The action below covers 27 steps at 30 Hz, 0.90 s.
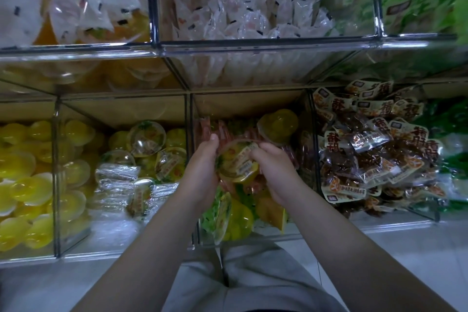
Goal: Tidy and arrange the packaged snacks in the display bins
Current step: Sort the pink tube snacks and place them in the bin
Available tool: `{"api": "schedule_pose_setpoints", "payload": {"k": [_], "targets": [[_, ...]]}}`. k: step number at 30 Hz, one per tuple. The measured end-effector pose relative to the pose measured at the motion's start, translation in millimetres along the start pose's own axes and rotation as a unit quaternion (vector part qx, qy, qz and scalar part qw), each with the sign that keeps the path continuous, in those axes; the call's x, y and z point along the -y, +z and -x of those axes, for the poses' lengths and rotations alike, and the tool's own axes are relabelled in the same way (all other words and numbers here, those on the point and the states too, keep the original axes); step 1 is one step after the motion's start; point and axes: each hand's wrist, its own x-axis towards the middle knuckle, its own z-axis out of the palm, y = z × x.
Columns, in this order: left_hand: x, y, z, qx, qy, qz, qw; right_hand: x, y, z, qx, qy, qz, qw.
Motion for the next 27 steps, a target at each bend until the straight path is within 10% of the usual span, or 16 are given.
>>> {"api": "schedule_pose_setpoints", "payload": {"k": [12, 27], "targets": [[-40.2, -48.6, 32.5, 0.057, 0.023, 0.011, 0.998, 19.4, 70.4, 22.2, -0.020, -0.020, -0.192, 0.981], [-67.7, -158.3, 0.7, -0.032, 0.046, -0.084, 0.995, 17.2, 188.6, -0.4, -0.047, -0.100, 0.050, 0.993]]}}
